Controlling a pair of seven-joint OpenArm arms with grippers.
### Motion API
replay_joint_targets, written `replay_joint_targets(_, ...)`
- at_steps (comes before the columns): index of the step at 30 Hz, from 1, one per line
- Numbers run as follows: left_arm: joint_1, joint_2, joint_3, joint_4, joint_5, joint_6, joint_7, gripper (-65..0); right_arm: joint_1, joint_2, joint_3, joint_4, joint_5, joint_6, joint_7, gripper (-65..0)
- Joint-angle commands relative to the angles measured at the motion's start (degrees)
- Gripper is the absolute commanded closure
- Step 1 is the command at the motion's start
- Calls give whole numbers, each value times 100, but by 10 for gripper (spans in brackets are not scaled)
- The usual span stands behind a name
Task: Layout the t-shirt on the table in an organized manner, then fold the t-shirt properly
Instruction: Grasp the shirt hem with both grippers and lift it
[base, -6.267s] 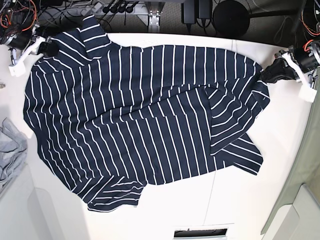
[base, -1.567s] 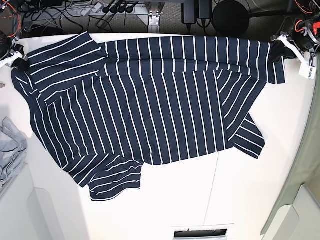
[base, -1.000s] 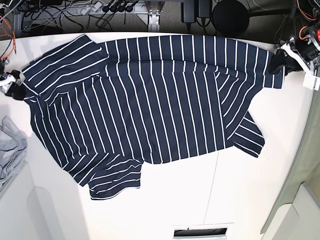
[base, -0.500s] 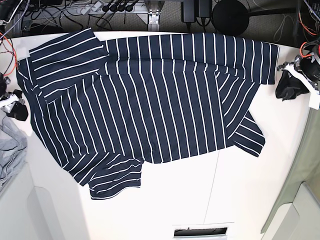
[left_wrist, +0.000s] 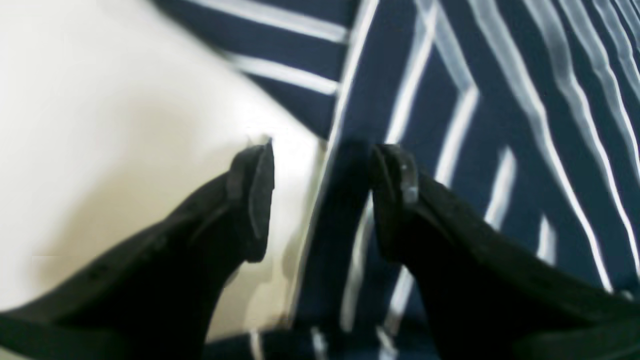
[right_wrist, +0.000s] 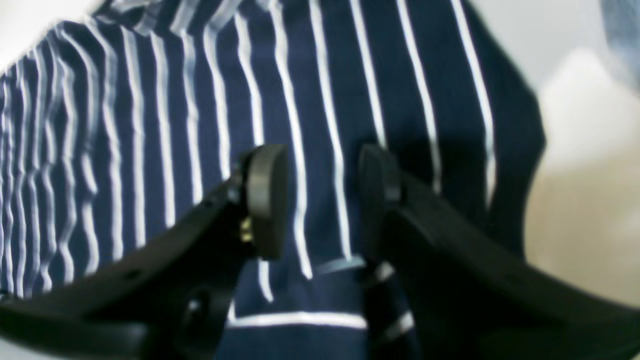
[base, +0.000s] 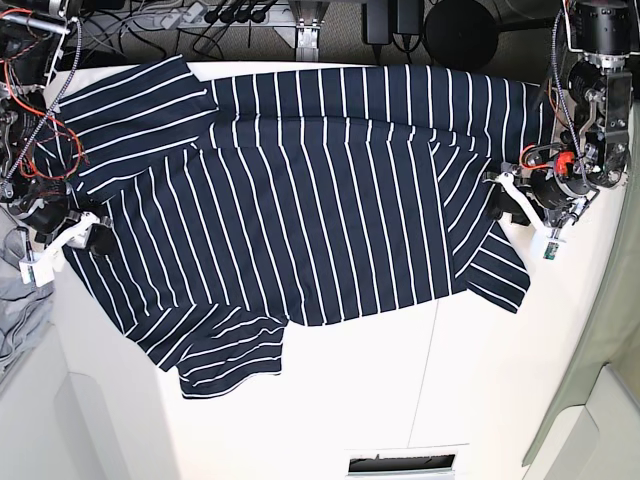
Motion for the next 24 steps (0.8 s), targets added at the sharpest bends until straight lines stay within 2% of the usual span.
replay_joint_targets(1, -203, -98, -42, -33, -76, 7, -2, -331, 127, 92, 22, 61, 114, 24, 142, -244)
replay_joint_targets(3, -323, -96, -39, -133, -227, -144, 376, -331, 122, 92, 22, 7, 111, 24, 140, -244)
replay_joint_targets(6, -304, -96, -39, -127, -588, -765, 660, -331, 105, 92, 22, -44, 116, 24, 140, -244)
replay_joint_targets(12, -151, -96, -39, -127, -752, -940, 824, -317, 92, 92, 22, -44, 140, 24, 181, -244)
replay_joint_targets(14, -153, -98, -39, -127, -752, -944, 822, -216, 92, 92, 22, -44, 179, 22, 256, -232)
replay_joint_targets(15, -157, -101, -39, -127, -752, -942, 815, -141, 92, 92, 22, -44, 177, 22, 278, -190)
replay_joint_targets(17, -190, -122, -39, -127, -752, -944, 815, 0, 94, 92, 22, -44, 175, 22, 286, -49)
replay_joint_targets(18, -203, -155, -46, -127, -752, -942, 813, 0, 94, 92, 22, -44, 168, 22, 286, 0)
replay_joint_targets(24, -203, -625, -52, -120, -916, -916, 841, 0, 92, 120, 24, -48, -339, 22, 286, 0)
